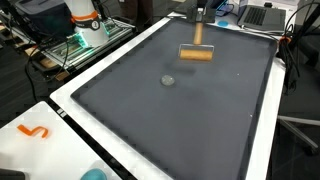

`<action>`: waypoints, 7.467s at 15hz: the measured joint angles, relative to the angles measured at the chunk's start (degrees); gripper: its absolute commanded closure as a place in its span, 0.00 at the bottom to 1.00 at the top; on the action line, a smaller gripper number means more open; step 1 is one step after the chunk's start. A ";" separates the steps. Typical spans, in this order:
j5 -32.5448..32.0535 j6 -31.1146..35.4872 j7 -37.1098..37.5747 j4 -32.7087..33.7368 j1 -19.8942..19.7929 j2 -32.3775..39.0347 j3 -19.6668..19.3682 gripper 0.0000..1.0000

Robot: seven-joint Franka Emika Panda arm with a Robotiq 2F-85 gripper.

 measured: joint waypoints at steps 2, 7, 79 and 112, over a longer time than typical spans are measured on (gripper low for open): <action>0.00 0.00 0.29 0.54 -0.02 0.20 -0.63 0.76; 0.53 0.17 0.14 1.87 -0.76 0.22 -2.53 0.76; 77.23 4.91 -83.71 -20.54 -21.33 -16.24 -19.82 0.76; 21.27 4.44 -18.04 -18.96 -7.92 -24.29 0.53 0.76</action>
